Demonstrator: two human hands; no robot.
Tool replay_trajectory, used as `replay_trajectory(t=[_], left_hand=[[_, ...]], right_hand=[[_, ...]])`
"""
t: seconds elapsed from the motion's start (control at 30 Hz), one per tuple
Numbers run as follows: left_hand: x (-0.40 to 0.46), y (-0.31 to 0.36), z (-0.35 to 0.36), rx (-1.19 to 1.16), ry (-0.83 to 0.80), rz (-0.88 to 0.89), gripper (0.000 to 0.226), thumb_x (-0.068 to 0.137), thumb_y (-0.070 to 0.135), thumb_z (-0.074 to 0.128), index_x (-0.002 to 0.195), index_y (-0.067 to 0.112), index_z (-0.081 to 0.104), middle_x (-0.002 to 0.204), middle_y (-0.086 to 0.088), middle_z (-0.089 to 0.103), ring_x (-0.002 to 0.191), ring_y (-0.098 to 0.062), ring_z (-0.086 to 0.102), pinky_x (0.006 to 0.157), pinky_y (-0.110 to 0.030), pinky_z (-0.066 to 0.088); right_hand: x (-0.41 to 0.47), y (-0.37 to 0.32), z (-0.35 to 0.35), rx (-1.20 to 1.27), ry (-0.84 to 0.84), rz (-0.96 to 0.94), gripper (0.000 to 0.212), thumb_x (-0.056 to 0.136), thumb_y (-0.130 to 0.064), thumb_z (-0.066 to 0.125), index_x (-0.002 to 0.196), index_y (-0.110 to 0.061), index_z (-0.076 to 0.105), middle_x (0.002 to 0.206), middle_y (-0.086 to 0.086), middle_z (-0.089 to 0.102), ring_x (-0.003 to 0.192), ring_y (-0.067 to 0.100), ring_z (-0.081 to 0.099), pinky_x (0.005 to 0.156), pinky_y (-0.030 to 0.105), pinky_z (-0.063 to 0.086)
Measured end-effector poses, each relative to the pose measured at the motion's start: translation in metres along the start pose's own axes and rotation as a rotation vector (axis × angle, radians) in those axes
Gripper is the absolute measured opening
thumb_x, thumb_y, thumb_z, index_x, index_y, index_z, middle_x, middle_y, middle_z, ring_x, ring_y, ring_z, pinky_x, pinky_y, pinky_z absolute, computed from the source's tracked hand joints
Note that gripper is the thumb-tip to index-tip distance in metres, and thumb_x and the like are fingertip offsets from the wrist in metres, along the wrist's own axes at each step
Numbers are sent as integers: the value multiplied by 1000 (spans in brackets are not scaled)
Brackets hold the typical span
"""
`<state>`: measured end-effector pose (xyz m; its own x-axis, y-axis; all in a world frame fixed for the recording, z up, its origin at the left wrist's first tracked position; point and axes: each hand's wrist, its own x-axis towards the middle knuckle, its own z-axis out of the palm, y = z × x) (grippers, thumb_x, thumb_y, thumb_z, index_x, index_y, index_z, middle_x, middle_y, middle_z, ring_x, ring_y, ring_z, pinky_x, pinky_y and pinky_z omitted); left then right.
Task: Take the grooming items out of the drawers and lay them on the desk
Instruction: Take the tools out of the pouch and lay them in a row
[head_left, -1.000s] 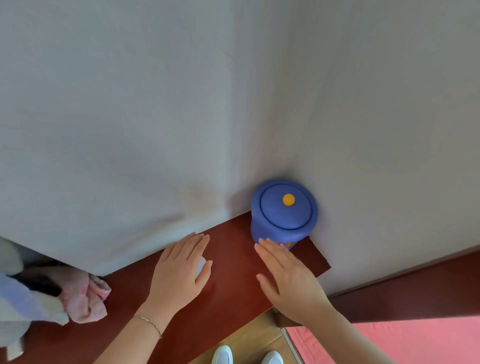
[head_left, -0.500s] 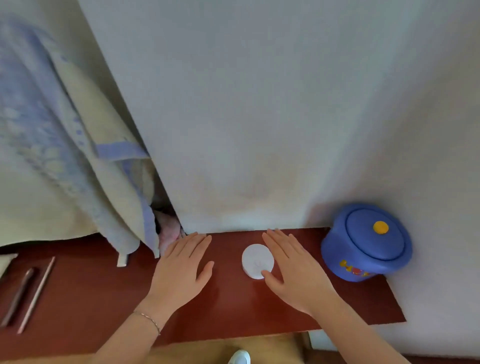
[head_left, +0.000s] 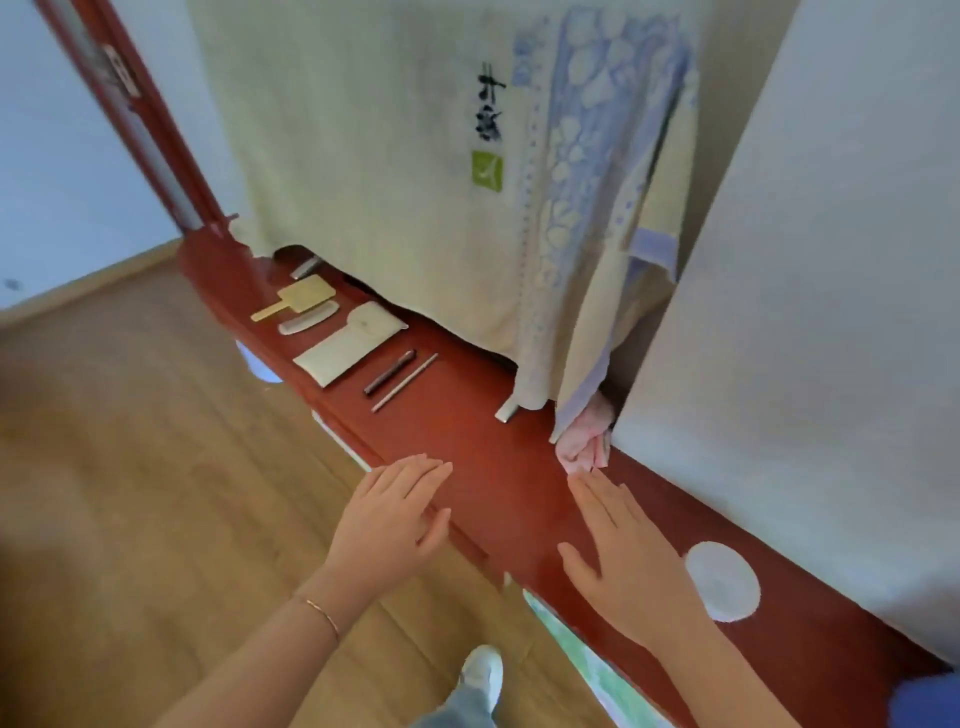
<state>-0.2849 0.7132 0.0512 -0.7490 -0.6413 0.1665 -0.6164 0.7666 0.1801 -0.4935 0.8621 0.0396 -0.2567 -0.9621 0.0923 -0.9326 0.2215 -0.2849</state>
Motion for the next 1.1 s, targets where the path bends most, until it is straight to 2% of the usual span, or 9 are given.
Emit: replay_trajectory(t=[0.07,0.17,0.3,0.43,0.63,0.73,0.83,0.97,1.1], left_hand=[[-16,-15,-10,22,21,-64,44,82,37,46,118,17,62,115,5,64,111,-15,57,96,-25,32],[-32,-38,-20,40,47,-167,45,82,38,44,118,19,61,115,6,64,110,-13,57,96,-25,34],[-42,-69,-26,25,84,-245,45,82,38,44,120,20,60,116,7,63,110,-12,57,97,-21,31],[-41,-108,-28,9,101,-258,45,82,38,43,119,20,60,115,6,64,109,-12,58,95,-27,37],[-28,-197,-47,6,82,-221,46,83,40,41,119,20,60,115,7,64,109,-12,59,95,-26,35],[-20,-245,-55,18,74,-191,46,83,41,40,118,20,61,114,6,65,108,-13,60,94,-28,39],[-13,-284,-61,18,44,-172,48,83,44,37,118,21,61,114,5,66,108,-14,61,93,-30,41],[0,-317,-63,4,22,-136,49,83,44,35,116,20,63,112,4,67,106,-15,62,92,-32,44],[18,-332,-53,-39,12,-110,49,82,42,37,115,18,64,110,3,67,103,-15,63,91,-31,44]], right_hand=[[11,-15,7,38,-7,-31,63,84,-45,46,140,-17,40,143,-1,45,132,16,42,103,26,32],[28,-40,15,87,4,-93,61,81,-41,50,134,-12,47,137,4,53,127,19,48,95,30,47],[54,-71,26,62,-7,-189,61,82,-40,43,133,-7,48,136,6,53,129,19,45,106,37,34],[87,-102,41,51,-37,-186,63,82,-41,41,134,-7,47,137,7,52,130,20,44,107,41,27],[145,-162,62,46,-23,-144,67,83,-46,36,138,-8,43,142,6,46,134,17,36,109,37,24],[173,-192,74,54,-21,-104,64,88,-46,38,143,-13,32,149,2,35,140,15,25,112,28,15],[194,-217,80,88,-85,-19,64,92,-42,45,147,-22,19,155,-5,19,144,15,12,113,25,11],[211,-236,86,88,-105,30,64,92,-43,45,147,-23,19,155,-6,19,144,14,13,114,25,11],[230,-241,93,46,-128,51,72,83,-56,26,147,-21,22,155,-5,22,143,14,17,115,27,12]])
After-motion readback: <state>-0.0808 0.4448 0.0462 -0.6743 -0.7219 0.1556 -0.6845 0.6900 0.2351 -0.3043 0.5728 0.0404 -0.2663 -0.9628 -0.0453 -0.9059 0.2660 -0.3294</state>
